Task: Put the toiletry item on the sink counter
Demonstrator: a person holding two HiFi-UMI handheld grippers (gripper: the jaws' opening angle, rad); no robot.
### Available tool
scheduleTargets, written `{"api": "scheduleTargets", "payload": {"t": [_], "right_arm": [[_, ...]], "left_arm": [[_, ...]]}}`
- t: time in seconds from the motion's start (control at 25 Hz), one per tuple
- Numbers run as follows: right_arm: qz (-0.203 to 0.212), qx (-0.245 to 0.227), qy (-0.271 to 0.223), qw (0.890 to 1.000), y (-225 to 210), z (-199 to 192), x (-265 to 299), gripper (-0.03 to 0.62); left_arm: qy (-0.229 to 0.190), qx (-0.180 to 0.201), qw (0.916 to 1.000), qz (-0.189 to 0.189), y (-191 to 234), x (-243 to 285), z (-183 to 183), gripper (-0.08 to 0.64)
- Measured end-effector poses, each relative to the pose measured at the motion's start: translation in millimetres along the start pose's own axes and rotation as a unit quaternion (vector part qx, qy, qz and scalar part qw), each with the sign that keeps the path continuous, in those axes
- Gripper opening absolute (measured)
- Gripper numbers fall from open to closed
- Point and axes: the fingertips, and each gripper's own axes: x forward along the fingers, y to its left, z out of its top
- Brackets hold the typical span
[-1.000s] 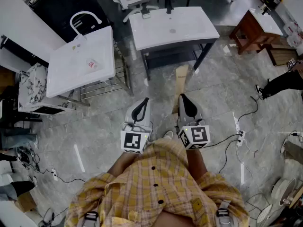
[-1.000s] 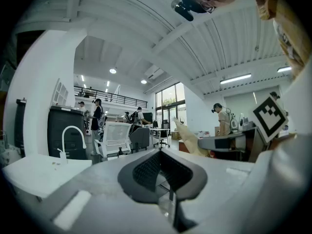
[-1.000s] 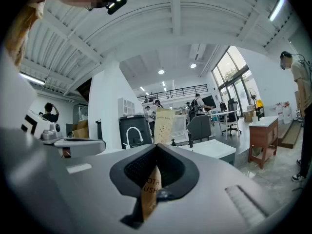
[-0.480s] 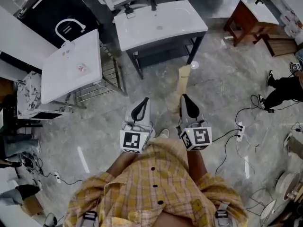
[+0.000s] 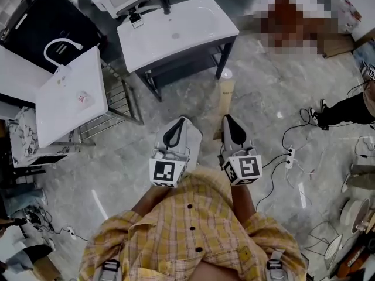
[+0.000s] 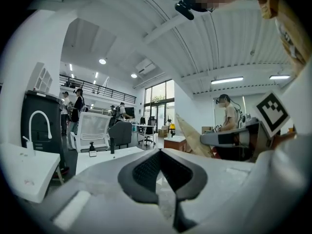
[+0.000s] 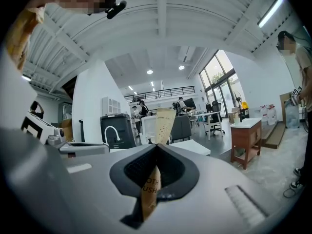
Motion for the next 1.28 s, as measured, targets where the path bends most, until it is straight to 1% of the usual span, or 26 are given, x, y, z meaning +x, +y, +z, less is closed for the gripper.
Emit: {"api": "scheduleTargets", "payload": {"t": [0.16, 0.32, 0.52, 0.64, 0.72, 0.8, 1.0, 1.28], "right_arm": [[-0.003, -0.015, 0.001, 1.000, -23.8, 12.2, 34.7, 0.005], [-0.013, -0.020, 0.004, 1.000, -51.2, 27.8, 78.9, 0.005], [-0.018, -0.033, 0.005, 0.999, -76.3, 53.4, 142.7, 0.005], [-0.020, -0.039, 0.004, 0.999, -92.5, 67.7, 182.1, 0.005], [-0.022, -0.042, 0.002, 0.999, -102.0, 74.1, 207.7, 0.005], [-0.024, -0.045, 0.001, 0.999, -111.0, 78.6, 232.0, 0.005], [-0.029, -0.046, 0.003, 0.999, -132.1, 82.6, 281.7, 0.005], [-0.038, -0.041, 0.009, 0.998, -149.1, 81.8, 335.2, 0.005]], "left_arm": [[-0.014, -0.014, 0.9998, 0.001, 15.4, 47.2, 7.5, -0.002], [-0.017, -0.019, 0.9996, -0.010, 33.9, 98.6, 18.9, -0.002], [-0.023, -0.037, 0.9989, -0.016, 68.6, 163.9, 39.8, -0.002], [-0.034, -0.028, 0.9987, -0.027, 87.8, 205.7, 55.7, -0.002], [-0.038, -0.033, 0.9983, -0.029, 102.3, 230.4, 64.8, -0.002], [-0.044, -0.024, 0.9982, -0.032, 117.4, 254.5, 69.8, -0.002], [-0.044, -0.014, 0.9982, -0.037, 145.5, 303.3, 72.3, -0.002], [-0.032, -0.019, 0.9986, -0.039, 182.4, 344.7, 64.1, -0.002]]}}
